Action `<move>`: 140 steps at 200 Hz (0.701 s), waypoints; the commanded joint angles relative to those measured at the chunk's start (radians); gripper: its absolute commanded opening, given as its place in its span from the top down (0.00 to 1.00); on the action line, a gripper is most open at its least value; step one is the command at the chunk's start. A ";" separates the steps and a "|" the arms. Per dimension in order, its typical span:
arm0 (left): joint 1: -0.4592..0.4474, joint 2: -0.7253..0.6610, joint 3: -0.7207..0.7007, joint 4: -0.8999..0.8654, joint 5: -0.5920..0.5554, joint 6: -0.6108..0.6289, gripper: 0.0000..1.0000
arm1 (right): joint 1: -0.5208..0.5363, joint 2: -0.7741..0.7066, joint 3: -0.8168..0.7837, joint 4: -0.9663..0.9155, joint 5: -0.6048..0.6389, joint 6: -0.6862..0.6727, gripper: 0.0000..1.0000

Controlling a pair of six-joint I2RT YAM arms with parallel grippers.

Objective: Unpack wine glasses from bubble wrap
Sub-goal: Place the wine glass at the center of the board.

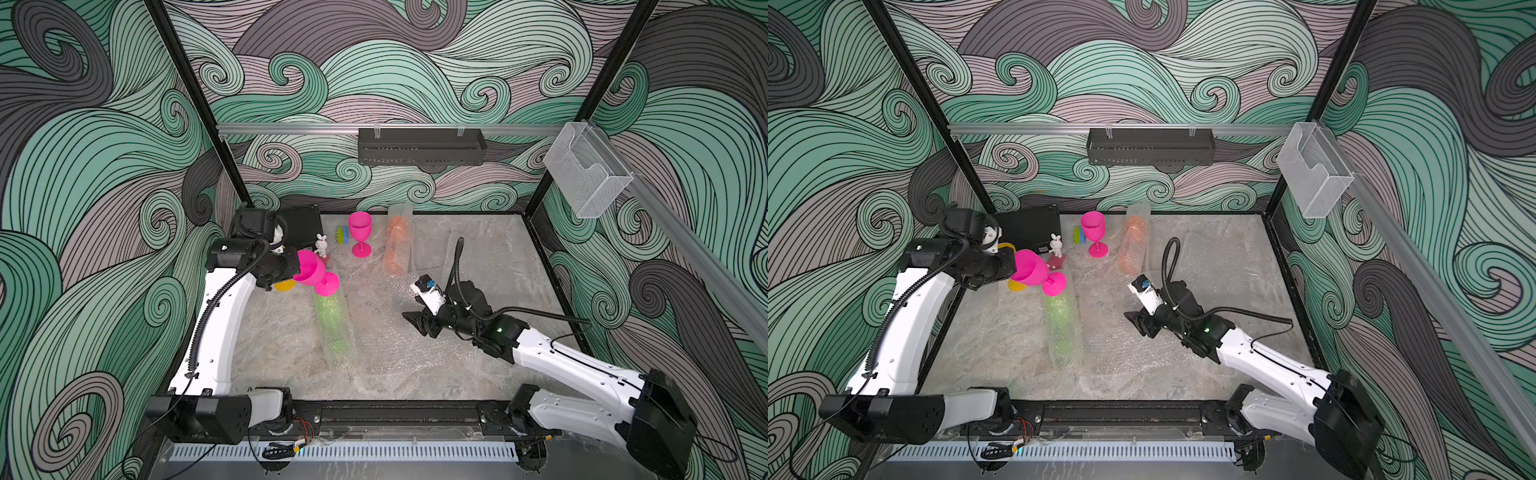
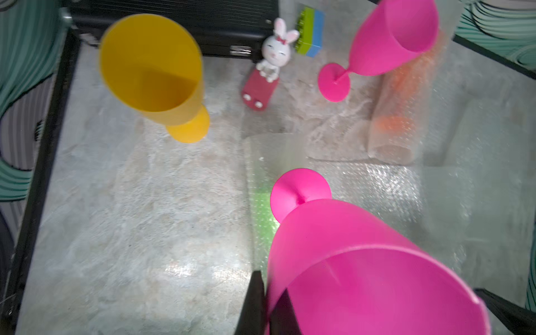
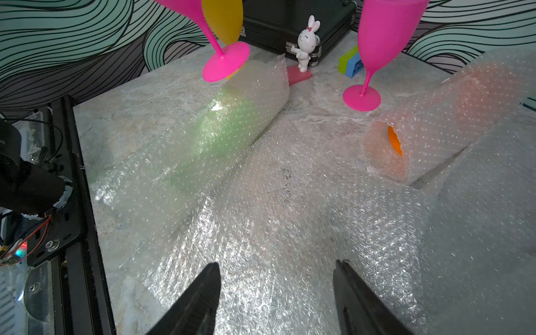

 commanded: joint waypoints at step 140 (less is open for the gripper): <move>0.209 0.218 -0.080 0.015 -0.193 0.032 1.00 | -0.061 0.063 0.021 -0.017 -0.019 0.077 0.35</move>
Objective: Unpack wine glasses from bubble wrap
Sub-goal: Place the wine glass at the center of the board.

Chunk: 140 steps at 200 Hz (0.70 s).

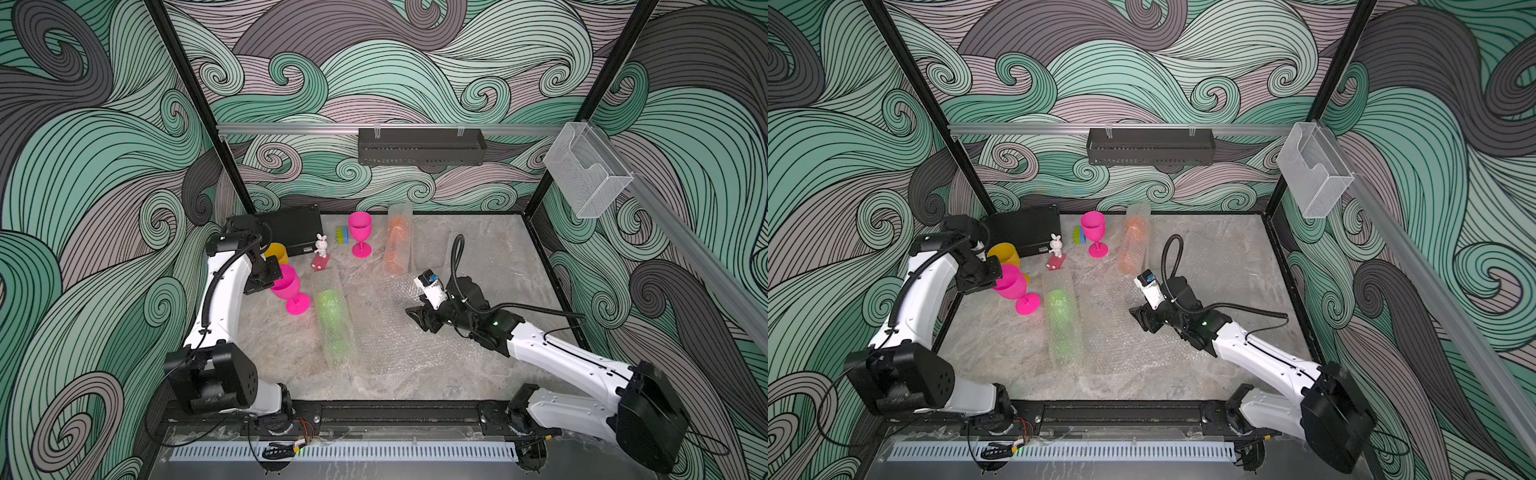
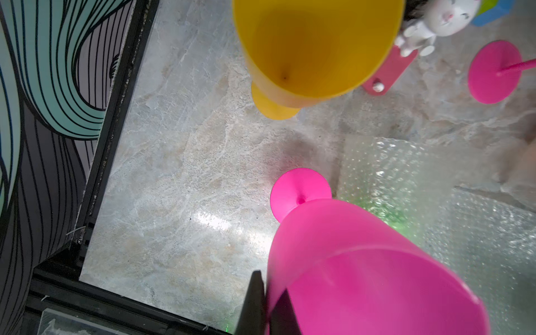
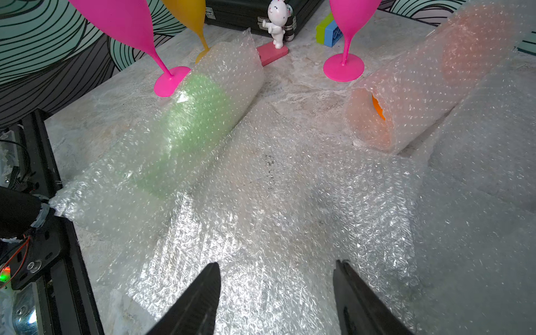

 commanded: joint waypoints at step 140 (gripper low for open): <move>0.306 0.174 0.104 0.137 -0.052 -0.078 1.00 | -0.047 0.005 -0.009 0.034 -0.052 0.026 0.35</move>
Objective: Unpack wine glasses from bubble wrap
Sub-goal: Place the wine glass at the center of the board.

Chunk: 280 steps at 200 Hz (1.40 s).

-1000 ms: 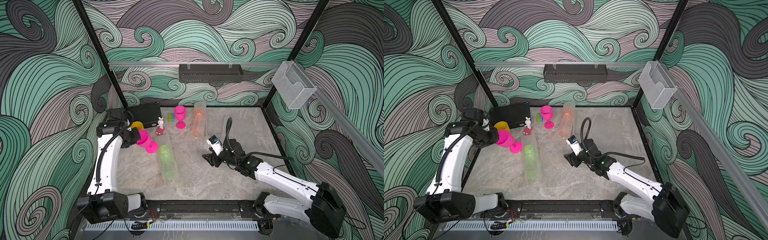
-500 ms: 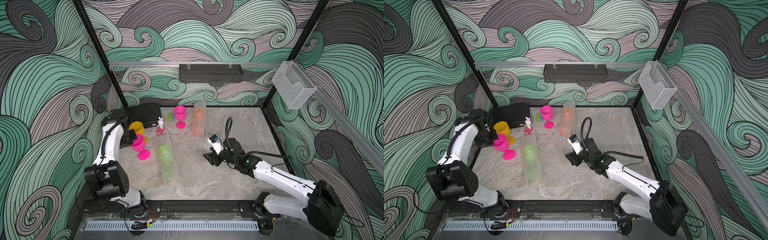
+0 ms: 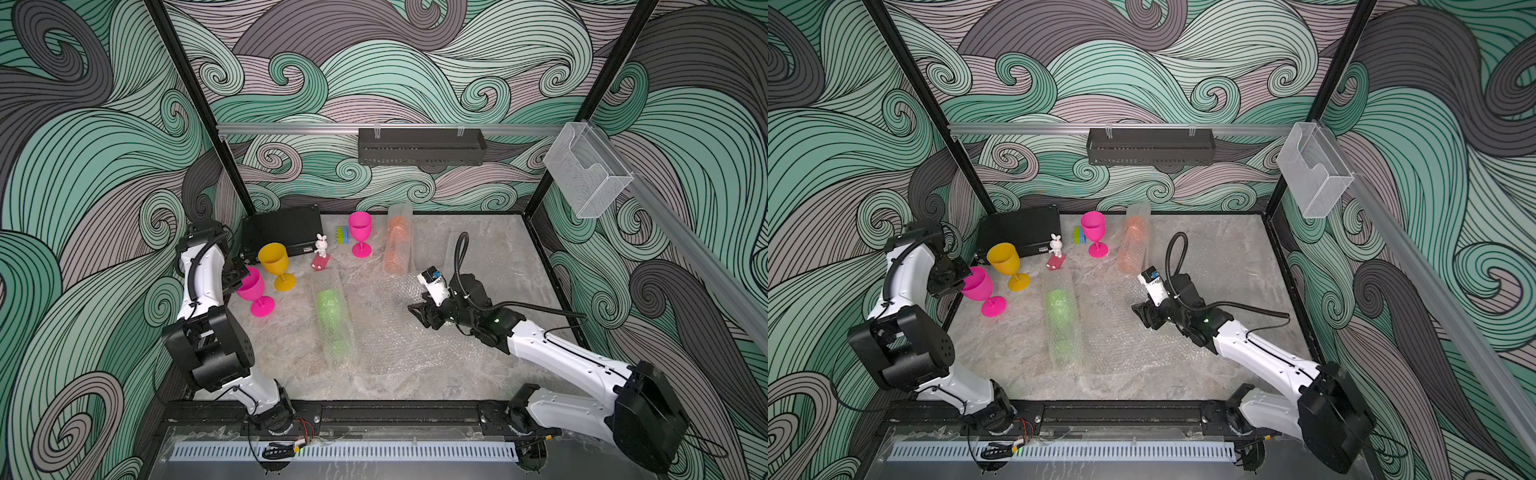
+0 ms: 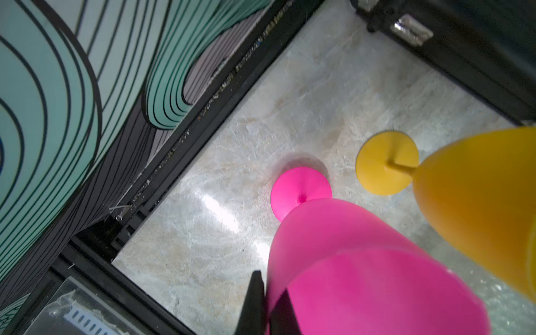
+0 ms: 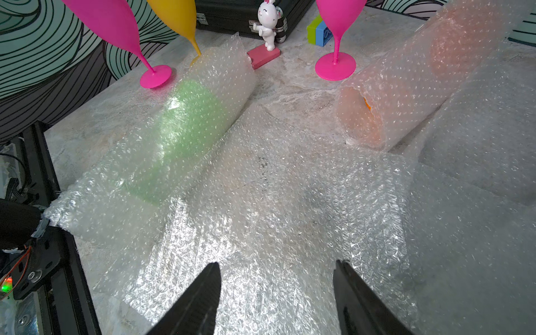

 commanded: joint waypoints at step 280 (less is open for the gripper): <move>-0.016 -0.051 0.154 0.005 0.067 0.018 0.48 | -0.008 0.038 0.014 -0.001 -0.028 0.043 0.34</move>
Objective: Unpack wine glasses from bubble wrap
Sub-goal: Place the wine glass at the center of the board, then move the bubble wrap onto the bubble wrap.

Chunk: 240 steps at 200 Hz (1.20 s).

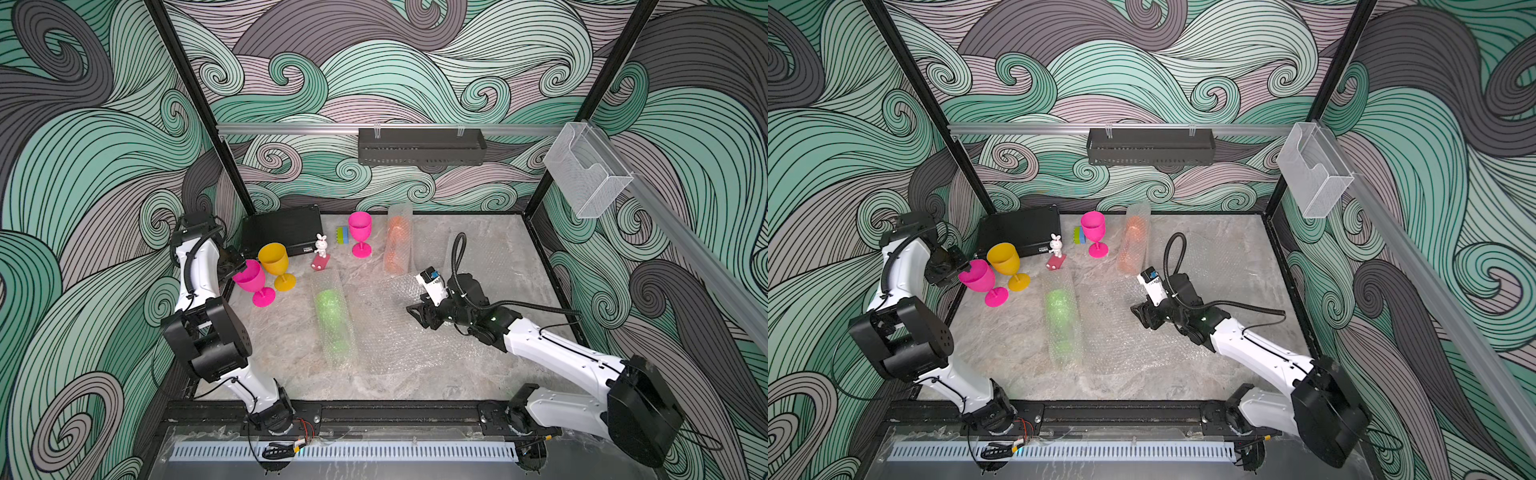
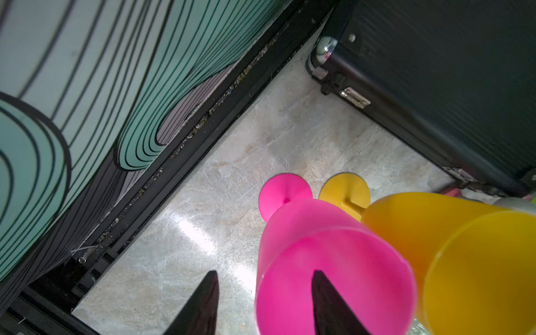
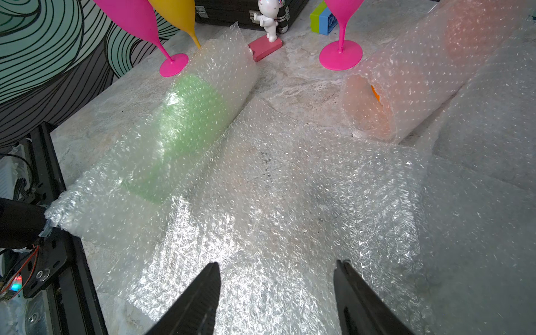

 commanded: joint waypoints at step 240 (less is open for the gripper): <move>-0.689 -0.356 -0.591 0.297 0.358 -0.217 0.46 | -0.149 0.190 0.199 -0.425 0.190 0.251 0.31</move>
